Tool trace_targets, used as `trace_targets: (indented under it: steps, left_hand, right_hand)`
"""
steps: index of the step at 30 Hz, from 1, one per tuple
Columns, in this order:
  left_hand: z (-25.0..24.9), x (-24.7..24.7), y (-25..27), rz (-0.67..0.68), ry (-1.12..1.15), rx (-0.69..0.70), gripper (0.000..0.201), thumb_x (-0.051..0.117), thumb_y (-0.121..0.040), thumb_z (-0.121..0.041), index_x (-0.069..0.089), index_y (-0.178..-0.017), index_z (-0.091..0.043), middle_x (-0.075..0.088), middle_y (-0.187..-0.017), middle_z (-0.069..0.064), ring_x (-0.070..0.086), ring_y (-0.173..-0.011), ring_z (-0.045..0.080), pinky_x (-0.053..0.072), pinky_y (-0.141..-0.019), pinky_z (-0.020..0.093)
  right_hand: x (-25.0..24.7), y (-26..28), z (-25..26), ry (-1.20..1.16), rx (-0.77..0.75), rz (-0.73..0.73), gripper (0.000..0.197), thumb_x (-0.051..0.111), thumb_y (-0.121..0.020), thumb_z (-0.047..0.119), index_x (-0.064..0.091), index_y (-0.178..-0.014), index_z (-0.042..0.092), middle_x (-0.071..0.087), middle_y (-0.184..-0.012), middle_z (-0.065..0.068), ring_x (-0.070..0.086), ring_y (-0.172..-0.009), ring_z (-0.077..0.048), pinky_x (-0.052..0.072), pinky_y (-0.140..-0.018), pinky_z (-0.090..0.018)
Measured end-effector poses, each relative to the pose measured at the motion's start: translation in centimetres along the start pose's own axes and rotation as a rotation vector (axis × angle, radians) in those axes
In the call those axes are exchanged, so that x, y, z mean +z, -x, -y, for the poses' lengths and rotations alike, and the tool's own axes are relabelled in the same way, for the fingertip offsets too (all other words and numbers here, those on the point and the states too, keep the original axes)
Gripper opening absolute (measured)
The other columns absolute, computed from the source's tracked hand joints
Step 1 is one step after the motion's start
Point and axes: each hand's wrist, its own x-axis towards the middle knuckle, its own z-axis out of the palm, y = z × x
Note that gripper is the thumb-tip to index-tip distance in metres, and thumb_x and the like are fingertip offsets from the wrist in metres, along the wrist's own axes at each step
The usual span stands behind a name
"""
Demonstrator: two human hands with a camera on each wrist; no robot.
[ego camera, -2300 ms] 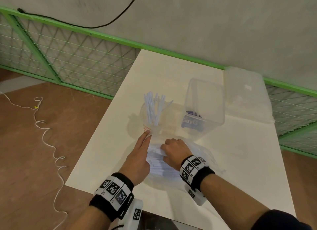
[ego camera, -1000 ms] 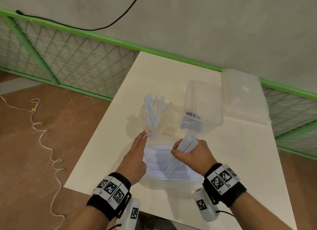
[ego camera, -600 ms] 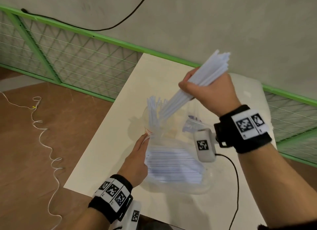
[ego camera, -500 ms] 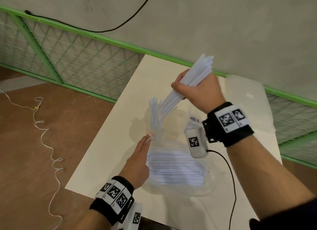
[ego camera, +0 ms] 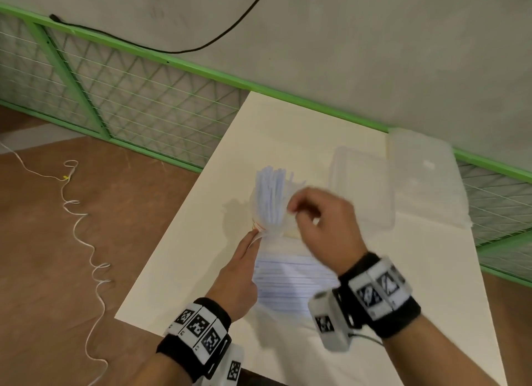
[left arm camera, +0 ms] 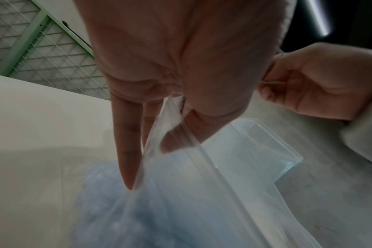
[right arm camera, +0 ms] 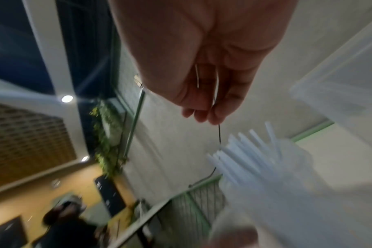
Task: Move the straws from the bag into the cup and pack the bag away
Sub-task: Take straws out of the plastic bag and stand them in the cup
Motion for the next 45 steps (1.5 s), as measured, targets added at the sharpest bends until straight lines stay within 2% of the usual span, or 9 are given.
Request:
trace_targets:
  steps: [4, 8, 16, 21, 30, 33, 36, 40, 45]
  left_hand:
    - [0.3, 0.2, -0.2, 0.014, 0.001, 0.019, 0.1, 0.042, -0.076, 0.018, 0.008, -0.153, -0.037, -0.006, -0.149, -0.039, 0.042, -0.131, 0.01, 0.044, -0.101, 0.021]
    - [0.3, 0.3, -0.2, 0.017, -0.014, 0.038, 0.101, 0.043, -0.075, 0.018, 0.007, -0.154, -0.034, -0.007, -0.155, -0.032, 0.038, -0.136, 0.01, 0.045, -0.102, 0.025]
    - [0.2, 0.8, 0.9, 0.015, -0.057, 0.068, 0.105, 0.043, -0.073, 0.018, 0.003, -0.154, -0.036, -0.012, -0.154, -0.034, 0.045, -0.128, 0.007, 0.053, -0.091, 0.032]
    - [0.0, 0.9, 1.4, 0.038, -0.098, 0.04, 0.106, 0.046, -0.076, 0.017, -0.002, -0.153, -0.039, -0.019, -0.149, -0.04, 0.048, -0.117, 0.003, 0.054, -0.085, 0.031]
    - [0.5, 1.0, 1.6, 0.035, -0.121, 0.057, 0.103, 0.045, -0.077, 0.015, -0.002, -0.153, -0.036, -0.018, -0.153, -0.034, 0.043, -0.13, 0.006, 0.051, -0.09, 0.025]
    - [0.7, 1.0, 1.5, 0.023, -0.116, 0.068, 0.104, 0.044, -0.077, 0.016, -0.003, -0.153, -0.038, -0.018, -0.151, -0.037, 0.041, -0.132, 0.006, 0.05, -0.088, 0.02]
    - [0.9, 1.1, 1.4, 0.016, -0.111, 0.074, 0.105, 0.045, -0.077, 0.016, -0.002, -0.153, -0.038, -0.019, -0.15, -0.038, 0.039, -0.135, 0.006, 0.046, -0.084, 0.012]
    - [1.0, 1.2, 1.6, 0.009, -0.126, 0.073, 0.105, 0.047, -0.077, 0.016, -0.003, -0.153, -0.037, -0.019, -0.152, -0.035, 0.042, -0.133, 0.007, 0.05, -0.086, 0.018]
    - [1.0, 1.2, 1.7, 0.002, -0.13, 0.076, 0.104, 0.046, -0.077, 0.016, 0.0, -0.153, -0.037, -0.016, -0.154, -0.033, 0.046, -0.128, 0.009, 0.053, -0.089, 0.026]
  right_hand:
    - [2.8, 5.5, -2.0, 0.358, 0.072, 0.613, 0.03, 0.047, -0.084, 0.004, 0.069, -0.099, 0.018, 0.069, -0.1, 0.0, 0.061, -0.091, -0.016, 0.047, -0.084, -0.029]
    - [5.2, 9.4, -5.1, 0.543, 0.144, 0.843, 0.036, 0.044, -0.093, 0.002, 0.058, -0.124, 0.013, 0.058, -0.12, -0.01, 0.058, -0.106, -0.032, 0.048, -0.087, -0.04]
    - [7.7, 12.1, -5.7, 0.72, 0.155, 0.784, 0.035, 0.048, -0.092, -0.005, 0.046, -0.125, 0.004, 0.052, -0.115, -0.016, 0.059, -0.091, -0.037, 0.029, -0.055, -0.037]
    - [8.1, 12.3, -5.3, 0.727, 0.175, 0.769, 0.036, 0.051, -0.088, -0.008, 0.047, -0.121, 0.004, 0.049, -0.113, -0.015, 0.059, -0.087, -0.034, 0.035, -0.06, -0.037]
    - [8.5, 12.5, -5.4, 0.82, 0.176, 0.79, 0.031, 0.05, -0.091, -0.002, 0.051, -0.121, 0.004, 0.056, -0.113, -0.013, 0.058, -0.097, -0.033, 0.036, -0.064, -0.037]
    - [8.6, 12.3, -5.2, 0.826, 0.189, 0.83, 0.019, 0.052, -0.09, 0.0, 0.058, -0.108, 0.006, 0.059, -0.104, -0.011, 0.06, -0.092, -0.032, 0.035, -0.061, -0.036]
    - [8.5, 12.0, -4.6, 0.847, 0.213, 0.859, 0.016, 0.077, -0.069, 0.006, 0.065, -0.078, 0.011, 0.06, -0.079, -0.005, 0.061, -0.063, -0.026, 0.03, -0.049, -0.031]
    - [8.8, 12.6, -5.2, 0.85, 0.153, 0.811, 0.019, 0.051, -0.09, -0.002, 0.06, -0.105, 0.003, 0.056, -0.106, -0.013, 0.06, -0.088, -0.033, 0.036, -0.061, -0.037]
    - [8.7, 12.4, -5.0, 0.85, 0.145, 0.832, 0.021, 0.045, -0.094, -0.002, 0.057, -0.112, 0.0, 0.054, -0.112, -0.014, 0.057, -0.096, -0.034, 0.036, -0.066, -0.038]
